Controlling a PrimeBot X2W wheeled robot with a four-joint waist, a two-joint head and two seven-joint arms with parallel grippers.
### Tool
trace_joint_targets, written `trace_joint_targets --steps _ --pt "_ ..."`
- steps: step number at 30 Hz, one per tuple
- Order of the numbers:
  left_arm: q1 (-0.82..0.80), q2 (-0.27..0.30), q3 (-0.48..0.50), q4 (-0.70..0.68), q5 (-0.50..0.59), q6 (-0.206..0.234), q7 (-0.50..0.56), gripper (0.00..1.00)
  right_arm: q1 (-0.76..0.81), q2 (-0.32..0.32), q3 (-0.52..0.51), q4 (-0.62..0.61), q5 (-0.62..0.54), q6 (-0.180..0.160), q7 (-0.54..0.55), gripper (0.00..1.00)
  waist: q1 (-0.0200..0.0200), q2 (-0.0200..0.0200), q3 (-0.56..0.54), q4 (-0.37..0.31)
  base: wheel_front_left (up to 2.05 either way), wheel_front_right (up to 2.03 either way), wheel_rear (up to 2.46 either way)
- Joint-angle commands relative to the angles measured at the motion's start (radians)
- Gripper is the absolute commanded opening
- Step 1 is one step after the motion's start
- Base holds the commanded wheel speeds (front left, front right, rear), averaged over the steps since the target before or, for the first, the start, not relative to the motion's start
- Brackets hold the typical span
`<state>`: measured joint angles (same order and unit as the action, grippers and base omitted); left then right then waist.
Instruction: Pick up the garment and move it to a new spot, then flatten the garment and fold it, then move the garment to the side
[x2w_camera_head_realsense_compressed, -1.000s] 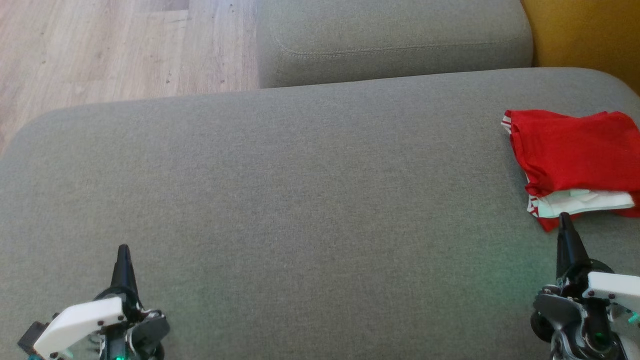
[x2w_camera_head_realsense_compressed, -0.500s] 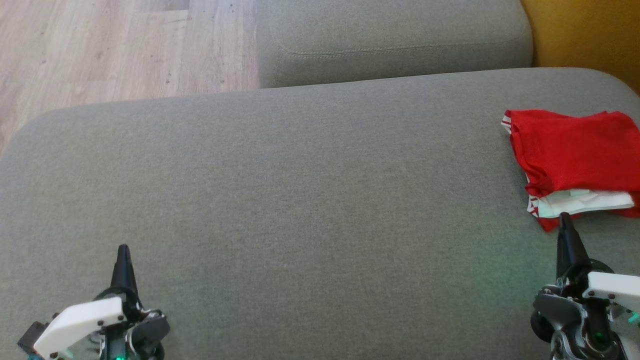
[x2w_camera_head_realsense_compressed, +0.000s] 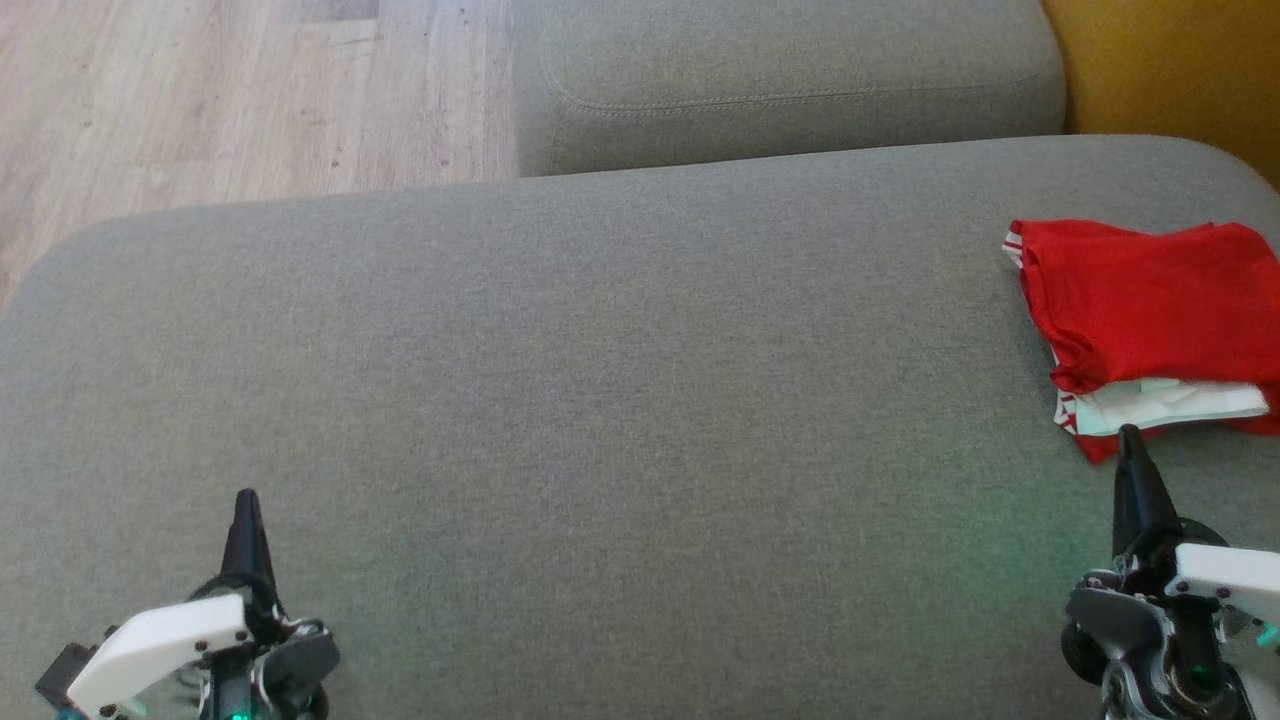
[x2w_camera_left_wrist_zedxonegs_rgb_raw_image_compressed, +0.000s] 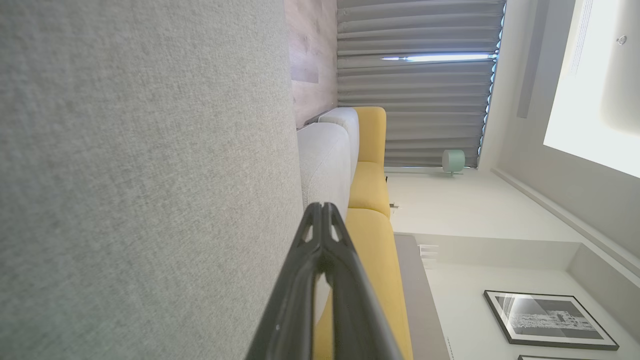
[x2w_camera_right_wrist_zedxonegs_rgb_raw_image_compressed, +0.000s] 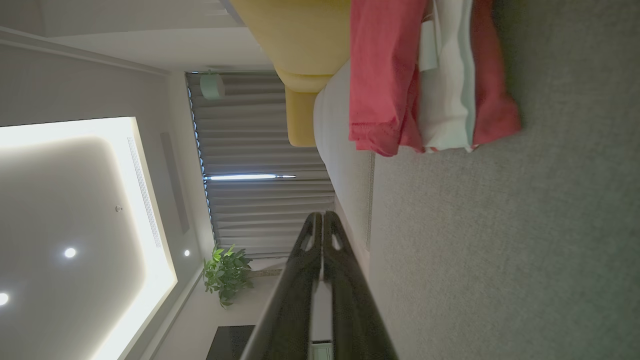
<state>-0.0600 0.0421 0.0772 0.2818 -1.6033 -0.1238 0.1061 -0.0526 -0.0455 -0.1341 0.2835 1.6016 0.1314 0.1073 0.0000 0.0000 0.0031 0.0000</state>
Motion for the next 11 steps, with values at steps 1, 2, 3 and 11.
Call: trace_joint_targets --steps 1,2,3,11 --pt "-0.048 0.008 0.036 -0.037 -0.006 -0.007 0.007 0.00 -0.055 -0.005 0.020 -0.039 0.007 -0.001 0.006 0.00 0.0000 0.0000 0.000 0.000 0.00 0.00 0.00" --pt "-0.048 0.008 0.036 -0.037 -0.006 -0.007 0.007 0.00 -0.055 -0.005 0.020 -0.039 0.007 -0.001 0.006 0.00 0.0000 0.0000 0.000 0.000 0.00 0.00 0.00" --pt "-0.048 0.008 0.036 -0.037 -0.006 -0.007 0.007 0.00 -0.055 -0.005 0.020 -0.039 0.007 -0.001 0.006 0.00 0.0000 0.0000 0.000 0.000 0.00 0.00 0.00" --pt "-0.048 0.008 0.036 -0.037 -0.006 -0.007 0.007 0.00 -0.055 -0.005 0.020 -0.039 0.007 -0.001 0.006 0.00 0.0000 0.0000 0.000 0.000 0.00 0.00 0.00"
